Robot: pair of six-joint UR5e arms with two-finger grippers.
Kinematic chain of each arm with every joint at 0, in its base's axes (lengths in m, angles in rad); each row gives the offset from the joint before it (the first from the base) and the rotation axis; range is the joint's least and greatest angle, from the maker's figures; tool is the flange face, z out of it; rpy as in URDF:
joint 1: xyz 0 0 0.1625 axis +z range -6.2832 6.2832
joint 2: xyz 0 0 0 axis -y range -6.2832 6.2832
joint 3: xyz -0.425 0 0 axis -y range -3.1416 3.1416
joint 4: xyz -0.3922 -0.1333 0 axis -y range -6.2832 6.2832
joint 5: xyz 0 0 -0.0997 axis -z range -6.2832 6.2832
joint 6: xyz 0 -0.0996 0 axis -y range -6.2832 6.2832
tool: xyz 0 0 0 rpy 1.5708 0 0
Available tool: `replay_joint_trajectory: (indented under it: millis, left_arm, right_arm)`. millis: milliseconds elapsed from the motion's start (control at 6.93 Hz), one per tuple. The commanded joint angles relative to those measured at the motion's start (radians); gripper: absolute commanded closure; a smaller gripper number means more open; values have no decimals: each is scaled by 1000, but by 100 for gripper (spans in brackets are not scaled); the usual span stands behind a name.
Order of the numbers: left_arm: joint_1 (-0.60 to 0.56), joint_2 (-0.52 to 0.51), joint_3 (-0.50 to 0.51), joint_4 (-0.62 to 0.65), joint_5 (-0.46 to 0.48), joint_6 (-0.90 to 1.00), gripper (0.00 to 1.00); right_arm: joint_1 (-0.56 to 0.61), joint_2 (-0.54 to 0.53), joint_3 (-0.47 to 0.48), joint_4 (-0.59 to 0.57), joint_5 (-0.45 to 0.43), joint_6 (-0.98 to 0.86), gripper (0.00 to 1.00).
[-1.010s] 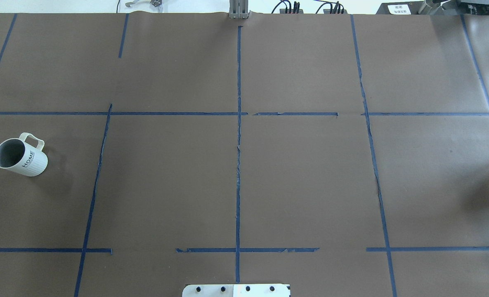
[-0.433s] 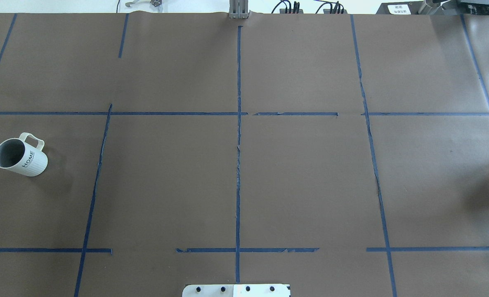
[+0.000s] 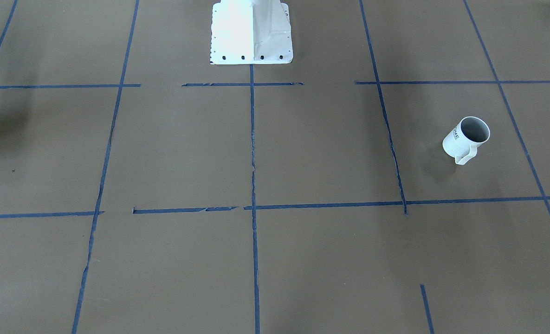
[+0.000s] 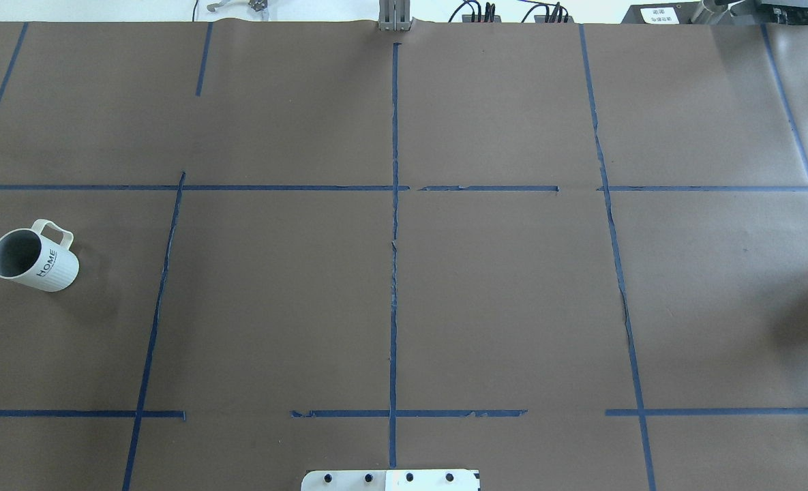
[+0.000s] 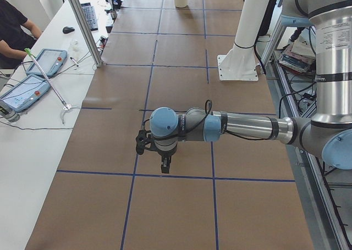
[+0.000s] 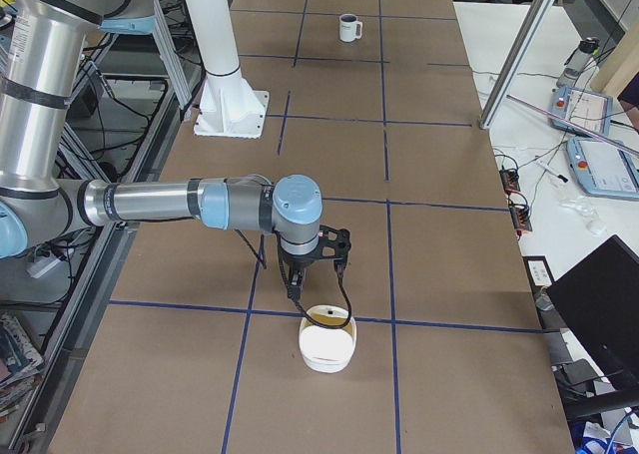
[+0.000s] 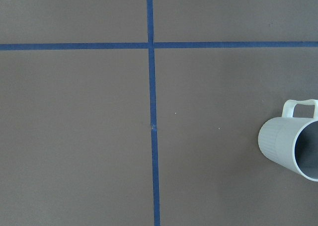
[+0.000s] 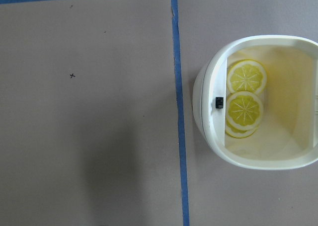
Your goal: Left arm hands cup to right arm to dump lemon
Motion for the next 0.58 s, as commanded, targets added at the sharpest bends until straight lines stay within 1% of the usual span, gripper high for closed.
replay_joint_trajectory:
  millis: [0, 433]
  left_arm:
    - [-1, 9, -11, -3, 11, 0, 0]
    - [-1, 8, 1, -6, 8, -2, 0]
  right_arm:
    - [-2, 2, 3, 1, 3, -3, 0]
    - [-35, 13, -1, 4, 12, 6, 0]
